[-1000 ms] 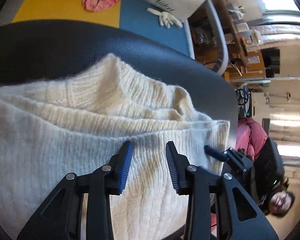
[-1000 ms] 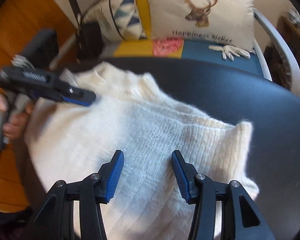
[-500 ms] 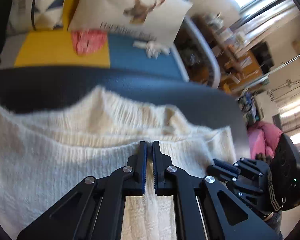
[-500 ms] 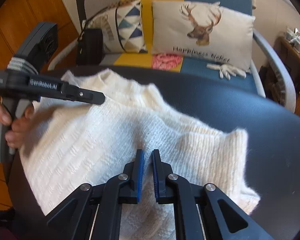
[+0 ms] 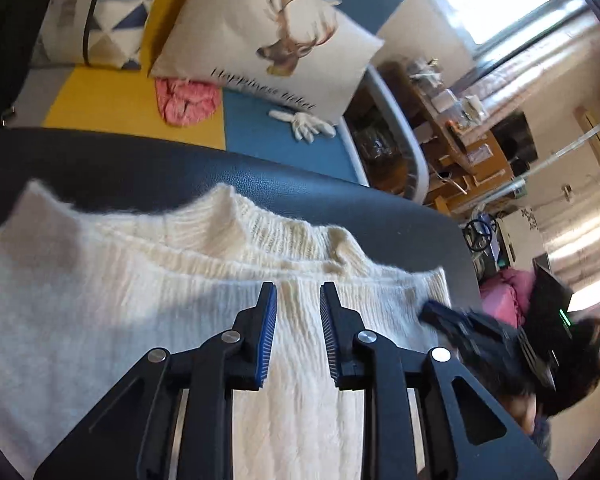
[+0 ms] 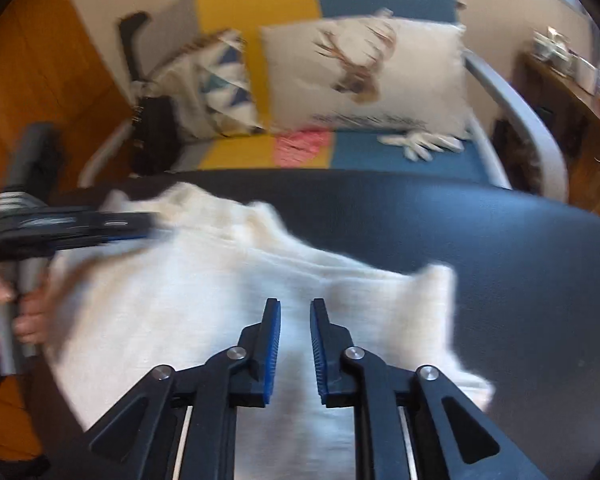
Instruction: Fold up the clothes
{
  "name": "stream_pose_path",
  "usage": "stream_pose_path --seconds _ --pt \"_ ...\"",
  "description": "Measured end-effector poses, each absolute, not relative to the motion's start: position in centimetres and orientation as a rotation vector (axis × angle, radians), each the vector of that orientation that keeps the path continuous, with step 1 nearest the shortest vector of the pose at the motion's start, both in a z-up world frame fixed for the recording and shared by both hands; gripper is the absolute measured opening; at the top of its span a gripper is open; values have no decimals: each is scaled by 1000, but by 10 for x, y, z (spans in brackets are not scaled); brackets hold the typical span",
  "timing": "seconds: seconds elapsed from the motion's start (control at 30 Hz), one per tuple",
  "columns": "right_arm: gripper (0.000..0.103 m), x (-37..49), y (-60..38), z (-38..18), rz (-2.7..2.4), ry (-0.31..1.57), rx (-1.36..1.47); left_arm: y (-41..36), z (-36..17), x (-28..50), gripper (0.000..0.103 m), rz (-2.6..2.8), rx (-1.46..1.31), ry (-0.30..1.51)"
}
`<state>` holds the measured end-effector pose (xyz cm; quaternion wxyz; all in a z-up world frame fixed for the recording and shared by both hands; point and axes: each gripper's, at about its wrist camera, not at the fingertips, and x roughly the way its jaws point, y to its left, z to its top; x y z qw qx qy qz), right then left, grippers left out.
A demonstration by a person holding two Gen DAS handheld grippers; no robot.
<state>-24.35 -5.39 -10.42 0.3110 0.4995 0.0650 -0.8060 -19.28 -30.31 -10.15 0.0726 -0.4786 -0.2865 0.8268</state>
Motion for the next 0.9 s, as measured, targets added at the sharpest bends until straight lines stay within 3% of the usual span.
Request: stream_pose_path --seconds 0.07,0.23,0.4,0.5,0.67,0.9 --pt "14 -256 -48 -121 -2189 219 1387 -304 -109 -187 24 2528 -1512 -787" --pt "18 -249 -32 -112 -2228 79 1357 -330 -118 -162 23 2521 -1489 -926" --pt "20 -212 -35 -115 -2158 166 1352 -362 -97 -118 23 2548 -1344 -1075" --pt "21 -209 -21 -112 -2177 40 1360 -389 -86 -74 23 2575 -1279 -1150" --pt "25 -168 -42 -77 -1976 -107 1239 -435 -83 5 28 2636 -1240 -1172" --pt "25 -108 -122 -99 -1663 -81 1338 -461 -112 47 32 2520 -1263 -1135"
